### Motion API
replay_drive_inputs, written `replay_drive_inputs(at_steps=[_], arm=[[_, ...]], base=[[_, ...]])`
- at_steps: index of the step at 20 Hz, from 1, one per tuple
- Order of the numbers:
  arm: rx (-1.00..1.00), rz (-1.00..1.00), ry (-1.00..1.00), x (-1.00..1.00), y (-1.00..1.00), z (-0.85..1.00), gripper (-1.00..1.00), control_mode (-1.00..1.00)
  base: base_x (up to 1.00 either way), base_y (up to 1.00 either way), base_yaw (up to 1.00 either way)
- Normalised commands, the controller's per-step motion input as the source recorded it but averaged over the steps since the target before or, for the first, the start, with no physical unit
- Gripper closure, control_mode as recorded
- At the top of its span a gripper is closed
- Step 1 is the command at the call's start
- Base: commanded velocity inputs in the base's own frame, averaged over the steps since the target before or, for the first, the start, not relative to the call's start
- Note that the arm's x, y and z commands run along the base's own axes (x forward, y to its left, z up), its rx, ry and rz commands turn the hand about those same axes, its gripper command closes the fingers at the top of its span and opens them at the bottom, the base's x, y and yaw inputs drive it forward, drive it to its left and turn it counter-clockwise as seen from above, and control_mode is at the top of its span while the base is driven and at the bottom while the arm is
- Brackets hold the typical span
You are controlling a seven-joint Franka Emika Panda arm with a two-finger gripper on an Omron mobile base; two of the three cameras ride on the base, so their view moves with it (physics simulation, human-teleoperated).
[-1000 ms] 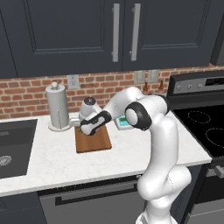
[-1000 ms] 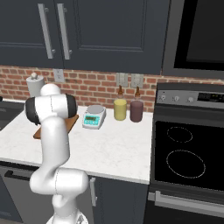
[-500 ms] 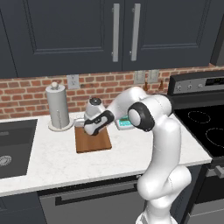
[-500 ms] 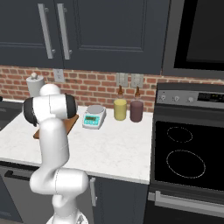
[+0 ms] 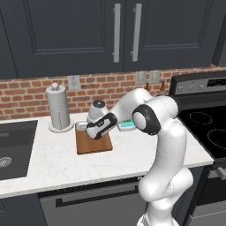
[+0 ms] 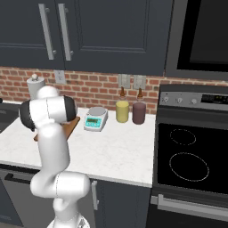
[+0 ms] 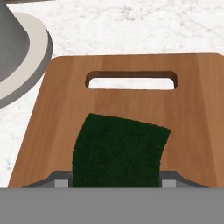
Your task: Pick up the sponge from the counter and clean the cutting board by briefly scrubbing or pressing down on the cutting board. Once finished, release the sponge.
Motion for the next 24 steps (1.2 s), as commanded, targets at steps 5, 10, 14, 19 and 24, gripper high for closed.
replay_drive_inputs(at_steps=[5,10,14,19,24], arm=[[0.0,0.0,0.0,-0.69,0.05,-0.05,1.0,-1.0],[0.0,0.0,0.0,-0.79,0.01,-0.03,1.0,-1.0],[0.0,0.0,0.0,-0.67,0.0,-0.01,1.0,-1.0],[0.01,0.0,0.0,-0.15,-0.15,0.0,1.0,-1.0],[0.0,0.0,0.0,0.0,-0.33,0.0,1.0,-1.0]], base=[[0.0,0.0,0.0],[0.0,0.0,0.0],[0.0,0.0,0.0],[0.0,0.0,0.0],[0.0,0.0,0.0]])
